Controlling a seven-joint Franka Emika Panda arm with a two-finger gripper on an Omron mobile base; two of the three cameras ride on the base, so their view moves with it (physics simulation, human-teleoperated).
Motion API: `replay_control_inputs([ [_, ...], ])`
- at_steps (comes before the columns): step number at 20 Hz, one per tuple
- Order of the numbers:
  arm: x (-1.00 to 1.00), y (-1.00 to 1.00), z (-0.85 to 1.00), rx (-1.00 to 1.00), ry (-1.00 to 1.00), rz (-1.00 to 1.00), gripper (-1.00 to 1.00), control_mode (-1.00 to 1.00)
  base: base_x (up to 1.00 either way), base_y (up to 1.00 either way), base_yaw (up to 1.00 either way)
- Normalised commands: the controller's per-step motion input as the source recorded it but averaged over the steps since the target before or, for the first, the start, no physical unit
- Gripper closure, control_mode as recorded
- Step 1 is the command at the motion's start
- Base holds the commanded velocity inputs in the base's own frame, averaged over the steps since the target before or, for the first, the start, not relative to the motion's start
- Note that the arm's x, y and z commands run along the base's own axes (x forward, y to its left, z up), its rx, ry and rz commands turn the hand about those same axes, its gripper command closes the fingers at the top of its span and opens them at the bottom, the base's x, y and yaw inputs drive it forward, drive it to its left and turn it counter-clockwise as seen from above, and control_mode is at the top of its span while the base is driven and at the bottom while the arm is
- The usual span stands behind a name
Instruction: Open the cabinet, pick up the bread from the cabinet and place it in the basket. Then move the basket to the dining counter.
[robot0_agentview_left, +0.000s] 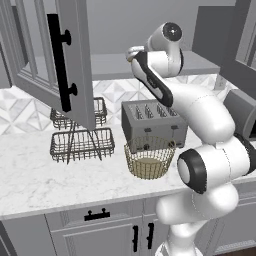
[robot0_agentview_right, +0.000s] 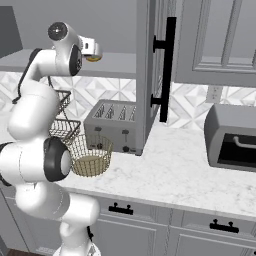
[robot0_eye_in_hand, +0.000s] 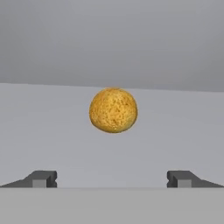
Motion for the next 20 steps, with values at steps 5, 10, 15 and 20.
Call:
replay_control_inputs([
  [5,0.34,0.11,-0.02,0.0,0.0,0.0,-1.0,-1.0,0.0,0.0,0.0],
  [10,0.32,0.0,-0.02,0.0,0.02,0.0,-1.0,-1.0,0.0,0.0,0.0],
  [15,0.3,0.0,-0.04,0.0,0.0,0.0,-1.0,-1.0,0.0,0.0,0.0],
  [20,0.29,0.0,-0.07,0.0,0.0,0.0,-1.0,-1.0,0.0,0.0,0.0],
])
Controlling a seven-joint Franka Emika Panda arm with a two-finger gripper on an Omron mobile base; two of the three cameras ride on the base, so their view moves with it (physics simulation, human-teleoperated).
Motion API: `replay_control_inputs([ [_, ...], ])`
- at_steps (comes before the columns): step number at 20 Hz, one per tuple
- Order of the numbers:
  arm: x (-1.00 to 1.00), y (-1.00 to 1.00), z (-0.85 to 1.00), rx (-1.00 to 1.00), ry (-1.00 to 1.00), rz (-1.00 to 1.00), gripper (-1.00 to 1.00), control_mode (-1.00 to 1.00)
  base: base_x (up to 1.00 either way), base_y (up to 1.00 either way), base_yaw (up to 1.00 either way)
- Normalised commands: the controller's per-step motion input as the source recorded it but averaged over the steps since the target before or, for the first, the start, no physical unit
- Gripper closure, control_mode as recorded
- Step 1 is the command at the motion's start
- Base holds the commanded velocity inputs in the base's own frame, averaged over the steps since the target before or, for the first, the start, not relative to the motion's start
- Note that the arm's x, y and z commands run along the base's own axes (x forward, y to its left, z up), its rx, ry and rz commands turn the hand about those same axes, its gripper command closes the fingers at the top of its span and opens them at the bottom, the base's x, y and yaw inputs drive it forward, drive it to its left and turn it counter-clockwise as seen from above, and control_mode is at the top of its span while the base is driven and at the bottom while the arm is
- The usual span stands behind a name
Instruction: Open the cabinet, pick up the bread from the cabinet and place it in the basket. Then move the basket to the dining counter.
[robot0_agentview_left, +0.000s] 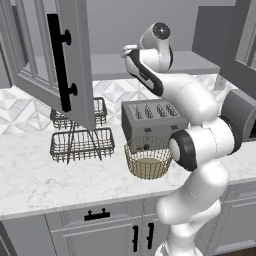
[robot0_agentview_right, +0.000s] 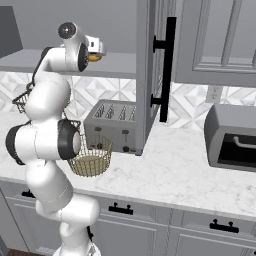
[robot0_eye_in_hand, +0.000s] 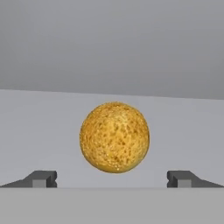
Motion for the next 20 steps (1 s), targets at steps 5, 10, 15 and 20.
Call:
replay_control_inputs([
  [5,0.28,0.0,-0.13,0.0,0.01,0.0,-1.0,-1.0,0.0,0.0,0.0],
  [10,0.3,0.0,-0.06,0.0,0.0,0.0,-1.0,-1.0,0.0,0.0,0.0],
  [15,0.28,0.0,-0.07,0.0,0.0,0.0,-1.0,-1.0,0.0,0.0,0.0],
  [20,0.23,0.01,-0.12,0.0,0.0,0.0,1.0,-1.0,0.0,0.0,0.0],
])
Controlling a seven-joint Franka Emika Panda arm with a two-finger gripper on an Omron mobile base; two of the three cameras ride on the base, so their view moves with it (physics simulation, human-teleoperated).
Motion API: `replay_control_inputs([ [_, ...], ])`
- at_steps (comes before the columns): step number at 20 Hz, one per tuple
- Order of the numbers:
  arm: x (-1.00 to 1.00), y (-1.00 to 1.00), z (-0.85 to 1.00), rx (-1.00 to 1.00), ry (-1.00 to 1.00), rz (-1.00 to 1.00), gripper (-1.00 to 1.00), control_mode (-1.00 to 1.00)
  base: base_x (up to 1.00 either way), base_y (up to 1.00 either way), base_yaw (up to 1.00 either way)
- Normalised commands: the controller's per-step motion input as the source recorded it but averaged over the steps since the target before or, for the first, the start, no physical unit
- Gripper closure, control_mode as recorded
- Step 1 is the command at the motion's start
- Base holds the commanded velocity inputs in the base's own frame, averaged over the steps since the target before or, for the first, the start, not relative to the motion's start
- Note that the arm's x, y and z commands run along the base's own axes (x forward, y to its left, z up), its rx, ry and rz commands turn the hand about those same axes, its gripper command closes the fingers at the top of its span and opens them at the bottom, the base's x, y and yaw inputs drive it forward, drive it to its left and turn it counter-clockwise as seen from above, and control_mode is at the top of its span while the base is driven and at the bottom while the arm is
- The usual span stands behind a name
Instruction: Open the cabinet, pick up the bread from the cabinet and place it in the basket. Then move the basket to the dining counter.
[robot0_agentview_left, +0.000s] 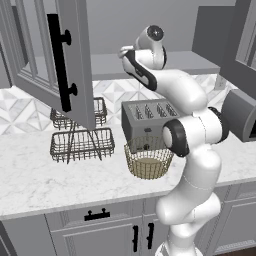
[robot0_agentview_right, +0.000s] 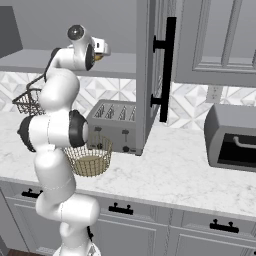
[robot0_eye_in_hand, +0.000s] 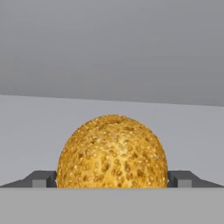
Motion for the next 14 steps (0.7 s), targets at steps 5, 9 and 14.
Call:
replay_control_inputs([
  [5,0.03,0.07,-0.1,0.0,0.0,0.0,1.0,-1.0,0.0,0.0,0.0],
  [9,-0.69,0.14,0.0,0.0,-0.09,-0.01,1.0,-1.0,0.0,0.0,0.0],
  [14,-0.97,0.05,0.0,0.0,-0.21,0.0,1.0,-1.0,0.0,0.0,0.0],
])
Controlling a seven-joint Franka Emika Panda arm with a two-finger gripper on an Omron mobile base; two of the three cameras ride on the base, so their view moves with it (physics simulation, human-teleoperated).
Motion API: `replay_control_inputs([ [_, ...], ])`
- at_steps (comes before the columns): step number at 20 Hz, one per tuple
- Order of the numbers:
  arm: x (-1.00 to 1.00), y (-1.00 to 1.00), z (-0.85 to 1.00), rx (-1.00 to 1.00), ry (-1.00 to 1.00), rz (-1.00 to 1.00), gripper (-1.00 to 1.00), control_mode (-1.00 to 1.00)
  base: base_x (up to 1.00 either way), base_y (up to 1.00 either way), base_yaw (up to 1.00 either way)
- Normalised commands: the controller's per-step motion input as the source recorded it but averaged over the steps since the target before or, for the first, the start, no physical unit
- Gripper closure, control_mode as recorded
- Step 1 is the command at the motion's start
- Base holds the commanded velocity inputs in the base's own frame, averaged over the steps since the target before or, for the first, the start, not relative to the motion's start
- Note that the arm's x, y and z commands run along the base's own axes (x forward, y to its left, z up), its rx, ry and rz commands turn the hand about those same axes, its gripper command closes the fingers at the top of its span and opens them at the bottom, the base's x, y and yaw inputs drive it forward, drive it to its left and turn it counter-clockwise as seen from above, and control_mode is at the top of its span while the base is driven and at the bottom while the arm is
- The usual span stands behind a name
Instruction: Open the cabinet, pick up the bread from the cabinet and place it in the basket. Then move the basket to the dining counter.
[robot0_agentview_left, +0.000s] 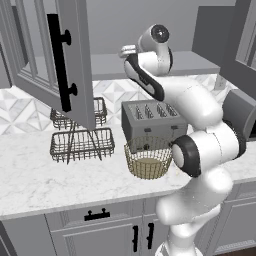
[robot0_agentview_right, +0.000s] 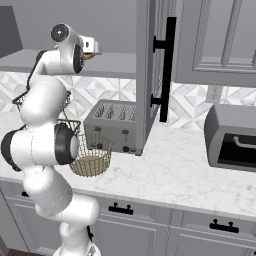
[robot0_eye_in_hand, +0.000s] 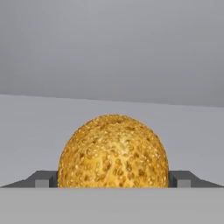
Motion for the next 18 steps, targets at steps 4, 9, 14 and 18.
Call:
replay_control_inputs([
  [4,-1.0,0.0,0.28,0.0,-0.13,-0.01,1.0,-1.0,0.0,0.0,0.0],
  [9,-1.0,0.0,0.56,0.0,-0.01,-0.01,1.0,-1.0,0.0,0.0,0.0],
  [14,-1.0,0.0,0.63,0.0,0.03,0.0,1.0,-1.0,0.0,0.0,0.0],
  [18,-1.0,0.0,0.23,0.0,0.17,0.0,1.0,-1.0,0.0,0.0,0.0],
])
